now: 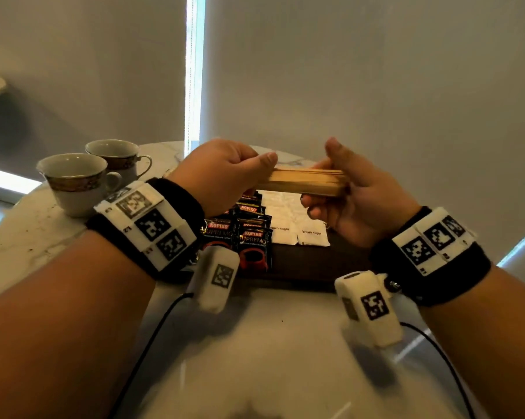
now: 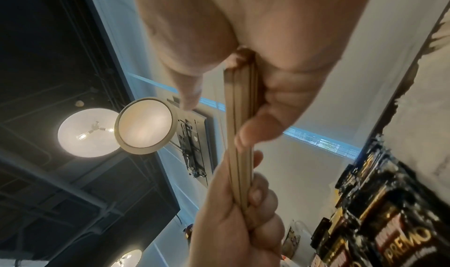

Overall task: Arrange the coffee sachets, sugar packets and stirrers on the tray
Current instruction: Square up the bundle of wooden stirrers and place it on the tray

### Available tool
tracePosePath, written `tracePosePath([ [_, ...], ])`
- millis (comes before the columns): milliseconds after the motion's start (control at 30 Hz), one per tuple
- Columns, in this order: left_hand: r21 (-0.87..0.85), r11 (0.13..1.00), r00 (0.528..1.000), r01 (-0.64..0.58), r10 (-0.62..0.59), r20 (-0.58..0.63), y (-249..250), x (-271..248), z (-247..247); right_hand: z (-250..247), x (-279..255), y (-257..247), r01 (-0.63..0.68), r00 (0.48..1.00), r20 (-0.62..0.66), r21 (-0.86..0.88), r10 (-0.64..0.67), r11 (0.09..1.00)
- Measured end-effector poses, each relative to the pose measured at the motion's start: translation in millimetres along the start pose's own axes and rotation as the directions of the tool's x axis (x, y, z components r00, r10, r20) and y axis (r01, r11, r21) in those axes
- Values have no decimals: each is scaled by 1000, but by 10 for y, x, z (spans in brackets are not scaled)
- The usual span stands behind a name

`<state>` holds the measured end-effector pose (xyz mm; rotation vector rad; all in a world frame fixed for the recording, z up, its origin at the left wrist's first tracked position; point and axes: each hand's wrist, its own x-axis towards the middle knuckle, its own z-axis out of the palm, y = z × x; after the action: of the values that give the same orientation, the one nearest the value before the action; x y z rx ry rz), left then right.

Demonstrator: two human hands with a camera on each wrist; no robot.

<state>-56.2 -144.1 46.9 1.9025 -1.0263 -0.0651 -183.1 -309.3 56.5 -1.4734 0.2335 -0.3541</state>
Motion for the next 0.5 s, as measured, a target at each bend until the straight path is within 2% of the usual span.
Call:
tracePosePath([
  [67, 5, 1000, 999, -5, 4, 45, 20, -12, 7, -111, -84, -130, -125, 985, 119, 9, 123, 992],
  [133, 27, 999, 996, -40, 38, 80, 50, -26, 39, -187, -95, -225, -257, 945, 208, -11, 254, 966],
  [200, 52, 996, 991, -77, 71, 115, 76, -43, 76, -183, -88, -268, -350, 875, 338, -54, 347, 935],
  [267, 47, 995, 986, -92, 84, 146, 87, -58, 88, -137, -91, -259, -374, 810, 442, -118, 386, 920],
  [333, 13, 995, 982, -98, 95, 165, 82, -54, 85, -114, -103, -237, -377, 800, 450, -141, 398, 916],
  [500, -41, 990, 958, -135, 141, 249, 69, -61, 156, -140, -174, -226, -364, 821, 397, -190, 411, 912],
])
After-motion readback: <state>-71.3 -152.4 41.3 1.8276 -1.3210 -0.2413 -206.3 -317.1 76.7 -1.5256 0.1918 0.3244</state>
